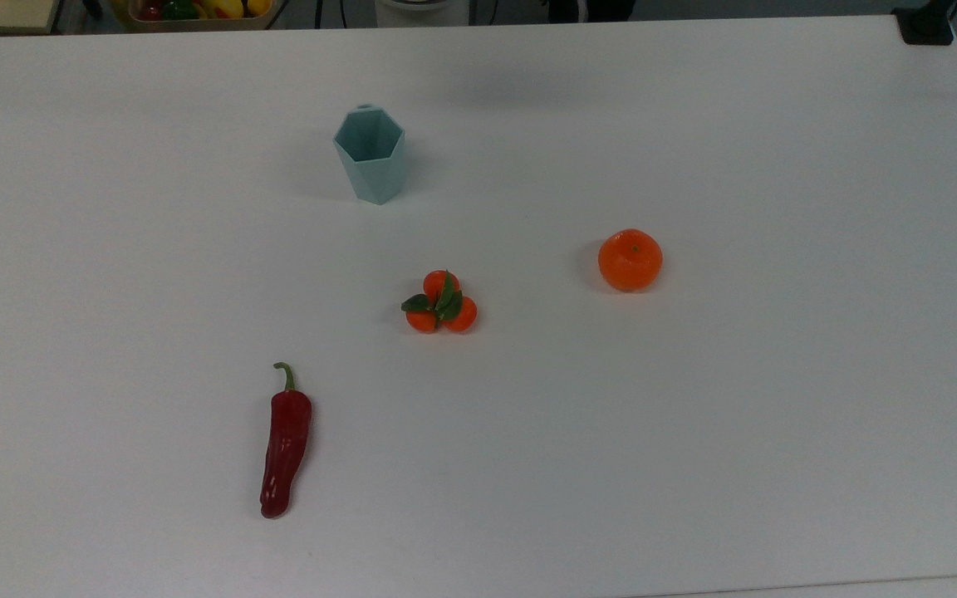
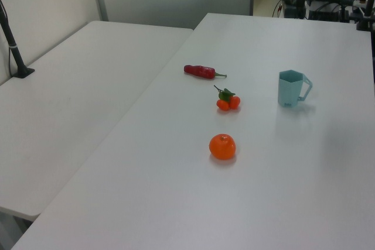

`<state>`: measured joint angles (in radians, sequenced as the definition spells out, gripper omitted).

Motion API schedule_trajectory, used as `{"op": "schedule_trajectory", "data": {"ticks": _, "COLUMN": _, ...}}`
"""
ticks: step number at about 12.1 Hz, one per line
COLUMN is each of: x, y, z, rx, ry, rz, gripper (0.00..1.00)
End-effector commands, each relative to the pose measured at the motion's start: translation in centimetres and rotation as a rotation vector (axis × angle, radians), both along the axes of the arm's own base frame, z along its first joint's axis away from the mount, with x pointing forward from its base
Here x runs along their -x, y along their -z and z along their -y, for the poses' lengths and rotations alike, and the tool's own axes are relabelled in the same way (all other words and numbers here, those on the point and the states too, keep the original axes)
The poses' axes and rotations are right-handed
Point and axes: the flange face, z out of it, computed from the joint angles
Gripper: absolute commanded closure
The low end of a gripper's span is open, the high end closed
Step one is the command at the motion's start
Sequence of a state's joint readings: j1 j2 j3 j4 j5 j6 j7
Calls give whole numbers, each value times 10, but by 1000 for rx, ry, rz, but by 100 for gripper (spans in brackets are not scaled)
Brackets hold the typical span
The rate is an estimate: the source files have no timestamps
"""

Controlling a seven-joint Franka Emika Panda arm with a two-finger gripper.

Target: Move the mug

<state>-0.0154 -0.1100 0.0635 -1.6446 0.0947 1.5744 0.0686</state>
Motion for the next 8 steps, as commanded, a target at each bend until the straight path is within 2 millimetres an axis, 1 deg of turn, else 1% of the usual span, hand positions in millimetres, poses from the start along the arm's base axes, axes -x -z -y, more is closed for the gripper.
{"op": "schedule_trajectory", "data": {"ticks": 1, "x": -34, "y": 1, "z": 17, "rx": -25, "ry": -59, "rz": 75, "gripper": 0}}
{"op": "schedule_trajectory", "data": {"ticks": 3, "x": -36, "y": -2, "z": 28, "rx": -24, "ry": -88, "rz": 117, "gripper": 0}}
{"op": "schedule_trajectory", "data": {"ticks": 4, "x": -32, "y": -7, "z": 25, "rx": -23, "ry": -92, "rz": 124, "gripper": 0}}
{"op": "schedule_trajectory", "data": {"ticks": 5, "x": -33, "y": -6, "z": 26, "rx": -23, "ry": -90, "rz": 122, "gripper": 0}}
{"op": "schedule_trajectory", "data": {"ticks": 8, "x": -33, "y": -3, "z": 22, "rx": -17, "ry": -102, "rz": 112, "gripper": 0}}
